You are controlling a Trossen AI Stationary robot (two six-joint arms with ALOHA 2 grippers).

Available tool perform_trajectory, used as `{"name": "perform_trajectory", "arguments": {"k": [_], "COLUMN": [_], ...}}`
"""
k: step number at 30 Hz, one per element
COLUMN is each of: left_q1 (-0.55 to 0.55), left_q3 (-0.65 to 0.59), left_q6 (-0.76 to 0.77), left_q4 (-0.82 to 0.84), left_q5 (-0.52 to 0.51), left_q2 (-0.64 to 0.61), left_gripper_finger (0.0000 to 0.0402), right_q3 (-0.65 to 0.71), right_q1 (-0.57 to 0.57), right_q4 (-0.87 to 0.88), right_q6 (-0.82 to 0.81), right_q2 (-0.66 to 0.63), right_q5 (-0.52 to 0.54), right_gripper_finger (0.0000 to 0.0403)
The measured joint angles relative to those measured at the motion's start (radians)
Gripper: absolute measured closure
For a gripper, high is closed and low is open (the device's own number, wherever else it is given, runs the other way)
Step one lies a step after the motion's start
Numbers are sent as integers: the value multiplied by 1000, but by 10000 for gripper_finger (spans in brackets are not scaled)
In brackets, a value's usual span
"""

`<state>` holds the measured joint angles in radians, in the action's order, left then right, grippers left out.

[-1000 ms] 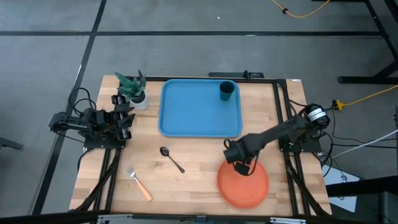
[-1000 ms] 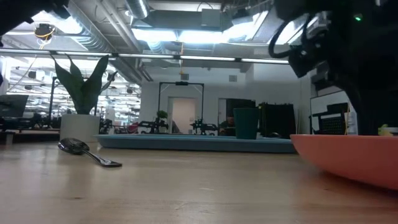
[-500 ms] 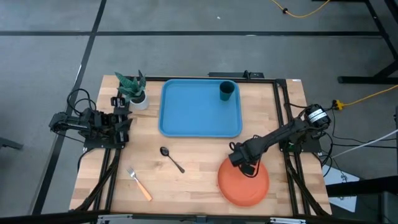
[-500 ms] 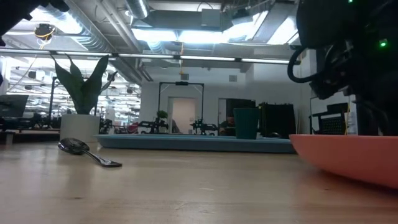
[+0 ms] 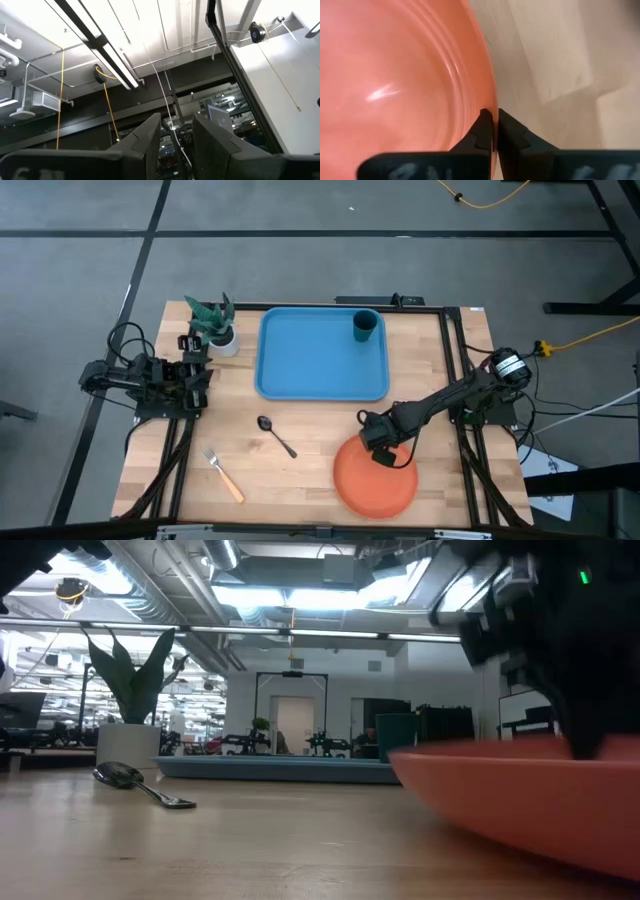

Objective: Pick and place plate/cup/fork/spoon on tray
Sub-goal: Put the orange plate on the tray

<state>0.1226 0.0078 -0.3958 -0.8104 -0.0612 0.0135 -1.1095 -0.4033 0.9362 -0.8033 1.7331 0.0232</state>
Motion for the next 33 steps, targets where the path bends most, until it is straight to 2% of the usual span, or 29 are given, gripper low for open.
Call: {"name": "perform_trajectory", "arguments": {"k": [2,4,10,14,17,20,23,25,28,33], "left_q1": [0,0,0,0,0,0,0,0,0,0], "left_q3": [0,0,0,0,0,0,0,0,0,0], "left_q6": [0,-1,-7,-7,-7,-8,-8,-8,-8,-33], "left_q4": [0,0,-6,-8,-10,-10,-10,-10,-10,-13], "left_q5": [0,0,0,0,0,-1,-1,-1,-1,-3], "left_q2": [0,0,0,0,0,0,0,0,0,0], "left_gripper_finger": [294,294,294,294,294,294,294,294,294,294], "right_q3": [-72,-147,-379,-521,-598,-649,-656,-645,-606,-544], "right_q1": [6,17,100,177,246,332,442,525,645,790], "right_q4": [37,107,277,247,126,-52,-206,-281,-387,-433], "right_q6": [41,88,291,511,704,916,1047,1037,975,814], "right_q2": [-1,0,0,1,1,0,-1,0,7,55], "right_q5": [17,78,394,641,756,722,556,458,366,335], "right_gripper_finger": [396,396,396,396,396,396,396,396,396,396]}}
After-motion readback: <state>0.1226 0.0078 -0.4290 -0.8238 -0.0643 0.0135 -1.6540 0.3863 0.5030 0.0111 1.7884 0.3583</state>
